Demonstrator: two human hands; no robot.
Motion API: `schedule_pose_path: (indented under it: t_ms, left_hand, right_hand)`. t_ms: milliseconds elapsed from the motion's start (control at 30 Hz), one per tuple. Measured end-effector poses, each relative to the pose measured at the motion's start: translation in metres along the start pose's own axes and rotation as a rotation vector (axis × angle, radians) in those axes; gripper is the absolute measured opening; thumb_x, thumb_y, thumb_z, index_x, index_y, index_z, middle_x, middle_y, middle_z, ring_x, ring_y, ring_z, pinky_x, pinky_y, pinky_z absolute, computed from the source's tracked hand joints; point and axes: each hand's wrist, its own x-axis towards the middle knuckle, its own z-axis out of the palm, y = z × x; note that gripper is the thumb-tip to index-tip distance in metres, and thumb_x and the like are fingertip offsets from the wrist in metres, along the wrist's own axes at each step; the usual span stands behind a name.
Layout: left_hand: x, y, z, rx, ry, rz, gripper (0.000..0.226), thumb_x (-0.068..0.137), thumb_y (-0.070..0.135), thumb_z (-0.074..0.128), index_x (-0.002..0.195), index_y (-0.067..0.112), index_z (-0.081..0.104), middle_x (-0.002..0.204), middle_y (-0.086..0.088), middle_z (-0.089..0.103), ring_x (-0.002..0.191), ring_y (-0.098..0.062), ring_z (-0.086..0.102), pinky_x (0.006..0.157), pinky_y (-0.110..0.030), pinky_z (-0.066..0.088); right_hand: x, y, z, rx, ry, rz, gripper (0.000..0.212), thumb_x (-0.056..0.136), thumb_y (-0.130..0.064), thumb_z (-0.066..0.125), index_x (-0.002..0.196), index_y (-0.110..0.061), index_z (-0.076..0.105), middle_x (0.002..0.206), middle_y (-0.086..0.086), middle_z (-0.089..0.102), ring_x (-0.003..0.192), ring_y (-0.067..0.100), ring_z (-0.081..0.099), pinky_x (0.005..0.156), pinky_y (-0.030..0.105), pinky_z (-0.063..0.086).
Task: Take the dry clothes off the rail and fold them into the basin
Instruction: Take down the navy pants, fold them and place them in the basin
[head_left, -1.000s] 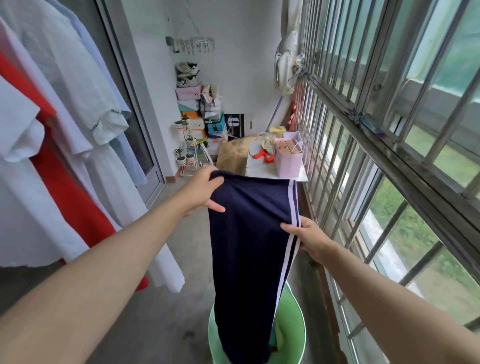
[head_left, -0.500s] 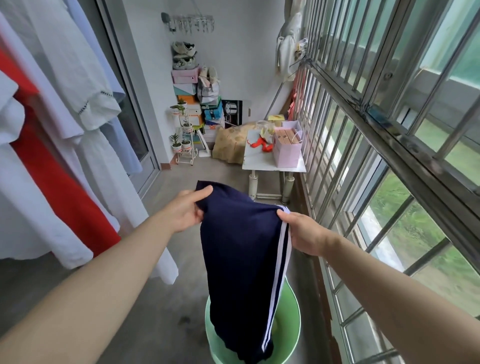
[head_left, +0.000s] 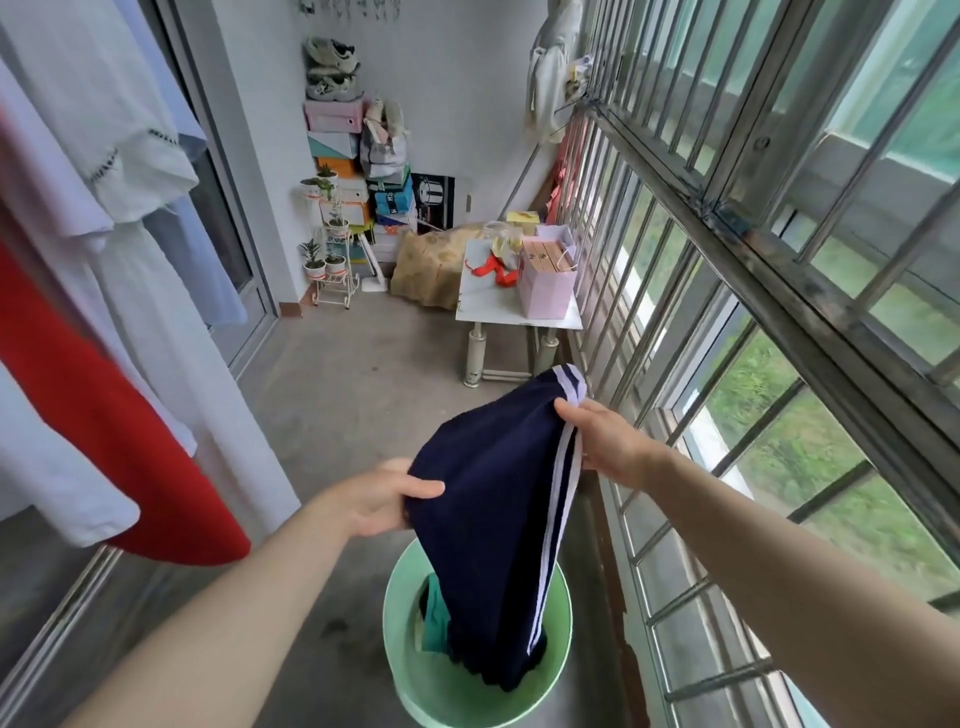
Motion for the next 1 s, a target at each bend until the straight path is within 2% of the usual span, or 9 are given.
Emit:
schedule_pose_path:
  t_ms: [167, 300, 400, 500, 567, 733, 867, 933, 1000]
  left_hand:
    - [0.010, 0.006, 0.008, 0.089, 0.407, 0.082, 0.053, 0.088, -0.003, 0.058, 0.134, 0.017, 0.041, 0.101, -0.012, 0.061, 0.079, -0.021, 0.059, 0.060, -0.027, 0.048]
    - [0.019, 0.017, 0.011, -0.003, 0.448, 0.291, 0.042, 0.095, -0.002, 0.046, 0.125, 0.026, 0.050, 0.077, -0.010, 0.059, 0.060, -0.016, 0.056, 0.056, -0.025, 0.046]
    - [0.022, 0.005, 0.015, 0.182, 0.370, 0.042, 0.035, 0.100, 0.009, 0.037, 0.121, 0.035, 0.049, 0.077, -0.006, 0.054, 0.056, -0.014, 0.044, 0.052, -0.022, 0.035]
    - [0.029, -0.014, 0.021, 0.351, 0.340, -0.084, 0.032, 0.097, 0.005, 0.038, 0.103, 0.031, 0.055, 0.082, -0.009, 0.055, 0.055, -0.014, 0.045, 0.052, -0.020, 0.037]
    - [0.031, -0.014, 0.023, 0.373, 0.415, -0.051, 0.034, 0.096, -0.004, 0.034, 0.083, 0.019, 0.057, 0.073, -0.011, 0.052, 0.043, -0.011, 0.045, 0.040, -0.012, 0.033]
    - [0.031, 0.005, 0.024, 0.441, 0.470, -0.069, 0.039, 0.097, -0.005, 0.029, 0.072, 0.011, 0.055, 0.069, -0.009, 0.052, 0.054, -0.017, 0.046, 0.031, -0.009, 0.032]
    - [0.030, 0.015, 0.024, 0.541, 0.469, -0.126, 0.024, 0.091, 0.000, 0.048, 0.073, 0.010, 0.061, 0.061, -0.007, 0.054, 0.050, -0.017, 0.047, 0.043, -0.016, 0.036]
    - [0.029, 0.018, 0.020, 0.623, 0.430, -0.156, 0.023, 0.089, 0.011, 0.059, 0.066, 0.009, 0.056, 0.050, -0.003, 0.049, 0.043, -0.016, 0.044, 0.049, -0.018, 0.034]
    - [0.026, 0.020, 0.016, 0.700, 0.322, -0.194, 0.029, 0.083, 0.028, 0.070, 0.071, 0.003, 0.063, 0.058, -0.007, 0.056, 0.052, -0.019, 0.050, 0.056, -0.025, 0.042]
  right_hand:
    - [0.007, 0.029, -0.012, -0.591, 0.243, -0.019, 0.044, 0.099, -0.037, 0.042, 0.101, 0.005, 0.053, 0.098, 0.015, 0.059, 0.092, 0.027, 0.056, 0.086, 0.037, 0.044]
    - [0.011, 0.021, -0.008, -0.277, 0.295, -0.022, 0.033, 0.100, -0.031, 0.042, 0.112, -0.004, 0.057, 0.107, 0.008, 0.062, 0.100, 0.024, 0.059, 0.090, 0.034, 0.045]
    - [0.006, 0.024, -0.015, -0.060, 0.023, 0.232, 0.021, 0.097, -0.023, 0.052, 0.117, -0.019, 0.057, 0.110, 0.007, 0.066, 0.097, 0.025, 0.064, 0.089, 0.040, 0.052]
    - [0.011, 0.054, -0.021, -0.446, 0.049, 0.335, 0.071, 0.092, -0.020, 0.058, 0.150, -0.031, 0.019, 0.146, 0.002, 0.039, 0.122, 0.029, 0.050, 0.095, 0.043, 0.049]
    - [0.011, 0.062, -0.017, -0.335, 0.137, 0.315, 0.075, 0.094, -0.019, 0.055, 0.151, -0.036, 0.009, 0.151, 0.002, 0.029, 0.118, 0.029, 0.052, 0.093, 0.045, 0.050]
    - [0.013, 0.061, -0.005, -0.114, 0.089, 0.317, 0.041, 0.100, -0.009, 0.033, 0.127, -0.025, 0.060, 0.107, 0.008, 0.060, 0.087, 0.024, 0.055, 0.087, 0.038, 0.051]
    - [0.010, 0.058, 0.001, -0.258, 0.084, 0.308, 0.030, 0.100, -0.013, 0.038, 0.110, -0.014, 0.067, 0.091, 0.006, 0.060, 0.071, 0.018, 0.055, 0.064, 0.028, 0.051]
    - [0.009, 0.058, -0.002, -0.338, -0.019, 0.353, 0.027, 0.093, -0.032, 0.055, 0.108, -0.012, 0.065, 0.094, 0.010, 0.061, 0.076, 0.021, 0.058, 0.072, 0.035, 0.052]
    - [0.009, 0.059, -0.007, -0.443, -0.156, 0.414, 0.049, 0.079, -0.046, 0.071, 0.118, -0.019, 0.059, 0.115, 0.003, 0.061, 0.102, 0.023, 0.060, 0.083, 0.038, 0.052]
